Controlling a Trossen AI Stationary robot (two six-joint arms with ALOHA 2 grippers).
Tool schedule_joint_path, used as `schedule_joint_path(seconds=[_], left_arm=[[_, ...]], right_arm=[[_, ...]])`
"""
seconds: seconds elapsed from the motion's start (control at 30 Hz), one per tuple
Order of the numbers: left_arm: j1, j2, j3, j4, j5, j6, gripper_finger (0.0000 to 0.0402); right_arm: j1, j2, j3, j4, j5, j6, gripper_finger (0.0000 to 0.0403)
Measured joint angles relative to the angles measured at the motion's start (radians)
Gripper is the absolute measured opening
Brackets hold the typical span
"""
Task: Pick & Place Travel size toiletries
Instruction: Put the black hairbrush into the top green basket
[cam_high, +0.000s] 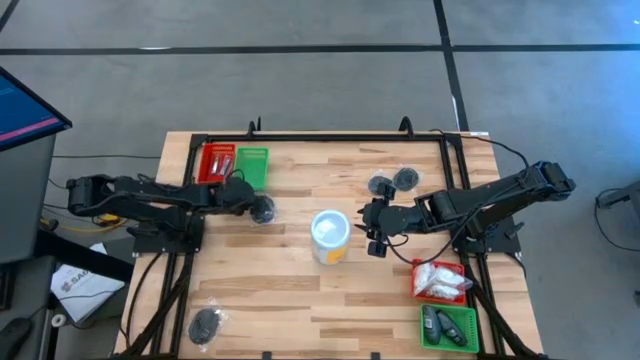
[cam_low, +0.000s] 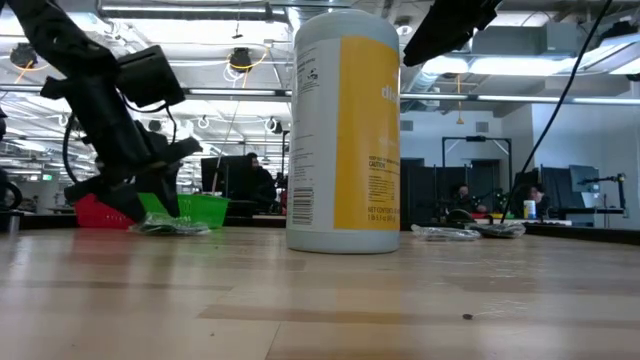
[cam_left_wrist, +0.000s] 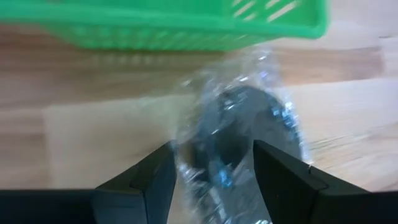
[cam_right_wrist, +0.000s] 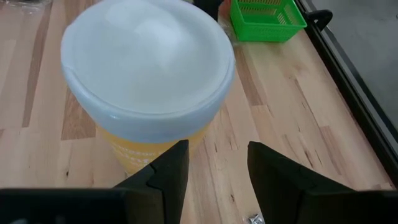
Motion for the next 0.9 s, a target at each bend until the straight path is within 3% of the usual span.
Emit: schedule_joint_path(seconds=[0.23, 0.57, 0.9], left_arm=[[0.041, -0.003, -0.051, 0.085, 0.010, 0.037, 0.0174], [0.031, -0.002, -0.065, 0.099, 0.020, 0.063, 0.0010], [-0.025, 0.000, -0.069, 0.126, 0.071, 0.079, 0.0000]], right_arm=[[0.000, 0.000, 0.000, 0.003, 0.000, 0.000, 0.0154], [0.000, 0.000, 0.000, 0.004, 0.000, 0.000, 0.0154], [0.000, 0.000, 0.000, 0.004, 0.000, 0.000, 0.0154]])
